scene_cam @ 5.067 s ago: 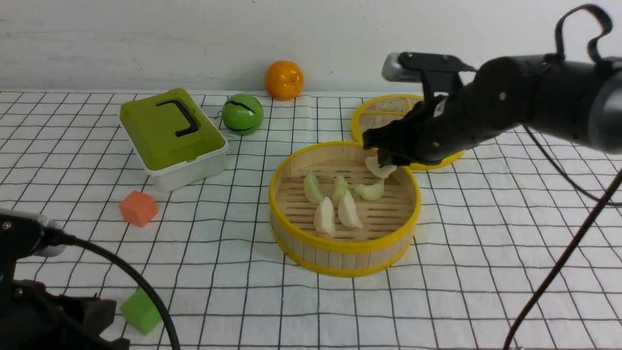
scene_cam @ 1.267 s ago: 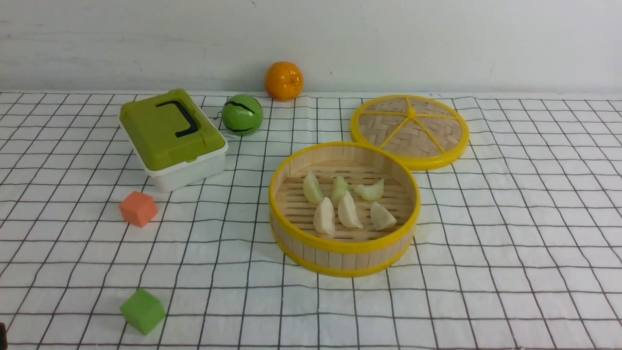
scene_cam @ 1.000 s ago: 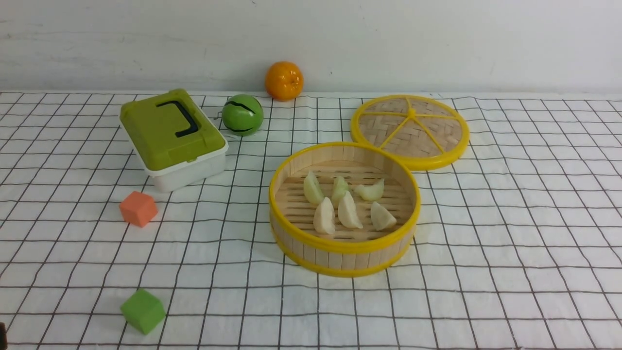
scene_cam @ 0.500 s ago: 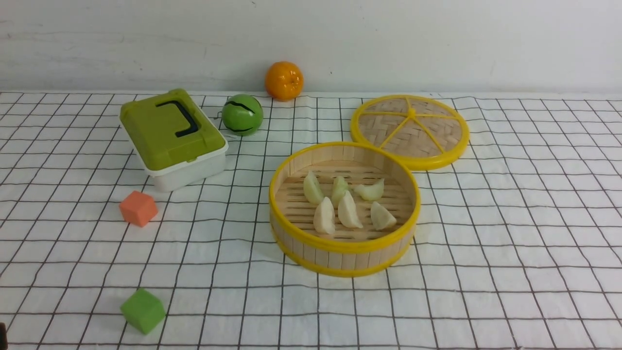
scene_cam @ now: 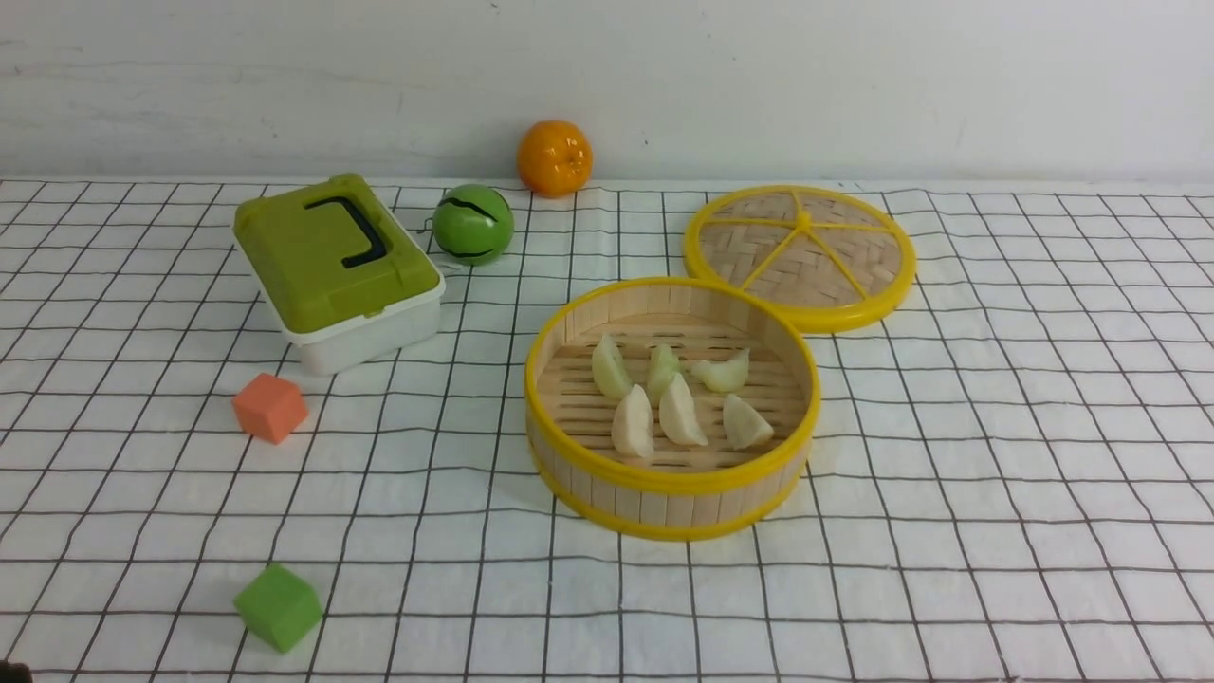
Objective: Put the dumplings into the steamer on the table with the white tablecloth.
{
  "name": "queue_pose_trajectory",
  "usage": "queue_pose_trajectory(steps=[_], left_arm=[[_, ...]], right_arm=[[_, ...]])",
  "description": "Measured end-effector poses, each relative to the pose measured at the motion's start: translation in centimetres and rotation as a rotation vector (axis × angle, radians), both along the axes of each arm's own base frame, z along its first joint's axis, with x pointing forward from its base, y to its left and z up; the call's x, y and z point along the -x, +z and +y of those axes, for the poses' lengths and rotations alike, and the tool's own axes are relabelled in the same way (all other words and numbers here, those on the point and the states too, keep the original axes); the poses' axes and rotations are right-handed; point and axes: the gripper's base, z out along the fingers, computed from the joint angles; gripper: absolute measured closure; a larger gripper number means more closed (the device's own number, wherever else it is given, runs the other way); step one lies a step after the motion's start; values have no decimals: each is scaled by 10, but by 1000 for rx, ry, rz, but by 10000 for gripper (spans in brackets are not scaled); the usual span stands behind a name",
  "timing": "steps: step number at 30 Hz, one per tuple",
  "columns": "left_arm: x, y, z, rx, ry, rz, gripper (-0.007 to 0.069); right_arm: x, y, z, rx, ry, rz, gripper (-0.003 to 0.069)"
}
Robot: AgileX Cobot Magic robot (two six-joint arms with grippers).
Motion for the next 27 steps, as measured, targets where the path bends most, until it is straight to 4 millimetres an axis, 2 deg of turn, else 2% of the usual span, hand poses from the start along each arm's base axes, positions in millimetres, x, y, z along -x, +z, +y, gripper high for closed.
queue_pose_trajectory(steps=[5, 12, 15, 20, 21, 23, 27], left_arm=[[3, -9, 1, 55, 37, -130, 607], [-4, -17, -2, 144, 195, -297, 606], [-11, -41, 2, 83, 287, -358, 607], [-13, -66, 1, -74, 265, -206, 625], [-12, -76, 0, -102, 247, -100, 636], [-9, -86, -1, -100, 237, 1, 636], [-9, -88, -1, -80, 240, 39, 636]], right_arm=[[0, 0, 0, 0, 0, 0, 621], [0, 0, 0, 0, 0, 0, 618], [0, 0, 0, 0, 0, 0, 617], [0, 0, 0, 0, 0, 0, 610], [0, 0, 0, 0, 0, 0, 608], [0, 0, 0, 0, 0, 0, 606], [0, 0, 0, 0, 0, 0, 599]])
